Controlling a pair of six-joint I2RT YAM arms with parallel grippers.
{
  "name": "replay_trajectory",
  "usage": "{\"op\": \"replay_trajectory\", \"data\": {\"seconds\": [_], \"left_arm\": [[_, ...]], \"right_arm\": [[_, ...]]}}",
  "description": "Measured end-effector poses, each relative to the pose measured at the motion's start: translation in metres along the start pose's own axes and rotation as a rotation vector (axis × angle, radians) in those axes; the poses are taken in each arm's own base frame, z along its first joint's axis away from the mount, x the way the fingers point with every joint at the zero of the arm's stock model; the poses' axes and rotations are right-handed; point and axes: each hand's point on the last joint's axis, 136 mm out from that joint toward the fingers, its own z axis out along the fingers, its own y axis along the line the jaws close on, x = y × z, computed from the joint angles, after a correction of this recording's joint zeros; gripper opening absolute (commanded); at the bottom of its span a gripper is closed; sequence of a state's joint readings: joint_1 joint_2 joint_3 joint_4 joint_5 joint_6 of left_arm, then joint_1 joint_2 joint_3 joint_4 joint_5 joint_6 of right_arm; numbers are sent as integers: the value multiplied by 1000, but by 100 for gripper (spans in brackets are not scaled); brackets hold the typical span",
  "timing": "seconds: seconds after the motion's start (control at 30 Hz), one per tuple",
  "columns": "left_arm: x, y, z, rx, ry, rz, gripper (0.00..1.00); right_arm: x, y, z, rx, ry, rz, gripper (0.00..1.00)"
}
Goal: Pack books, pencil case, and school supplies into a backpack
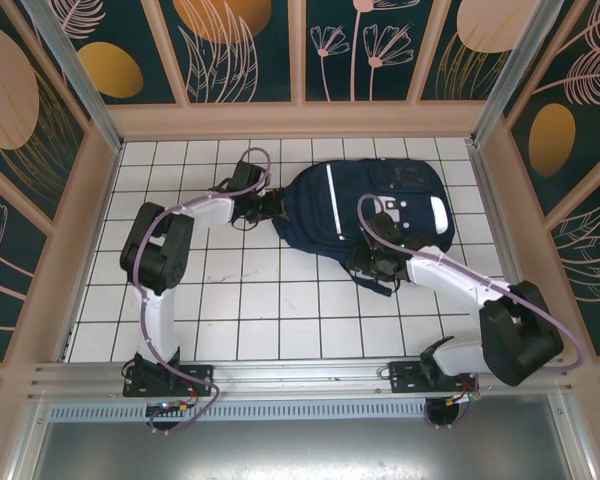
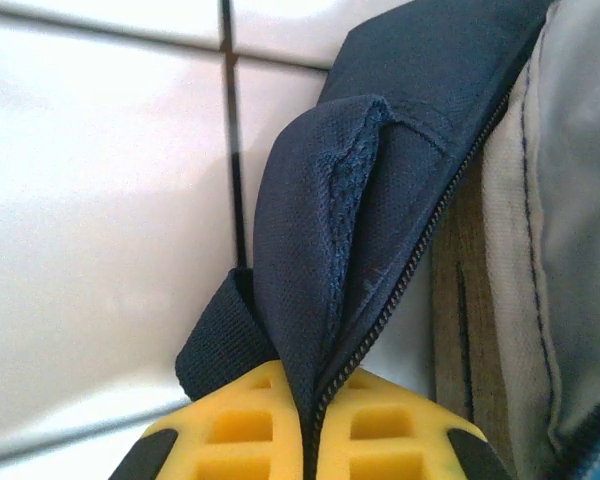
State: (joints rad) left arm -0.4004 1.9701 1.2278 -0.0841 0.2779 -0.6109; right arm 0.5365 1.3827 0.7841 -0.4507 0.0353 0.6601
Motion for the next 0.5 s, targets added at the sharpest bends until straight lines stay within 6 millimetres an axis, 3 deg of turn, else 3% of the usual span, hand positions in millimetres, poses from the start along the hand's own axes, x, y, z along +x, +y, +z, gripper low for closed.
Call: {"op": "replay_trajectory", "data": {"seconds": [0.27,0.43,0.47,0.5], "left_arm": [[70,22,-61,25,-59,-121,0],[123,-2,-72,72,-53,-143,0],[132,-8,-72,83,-42,-143,7],[139,-14,-71,89,-33,-142,23]], "right_arm": [[-36,6,23,35,18,-82,56],[-71,4,39,55,2,-106,56],[-80,3,40,59,-10,-107,56],[-87,2,42,61,-22,-105,56]]}}
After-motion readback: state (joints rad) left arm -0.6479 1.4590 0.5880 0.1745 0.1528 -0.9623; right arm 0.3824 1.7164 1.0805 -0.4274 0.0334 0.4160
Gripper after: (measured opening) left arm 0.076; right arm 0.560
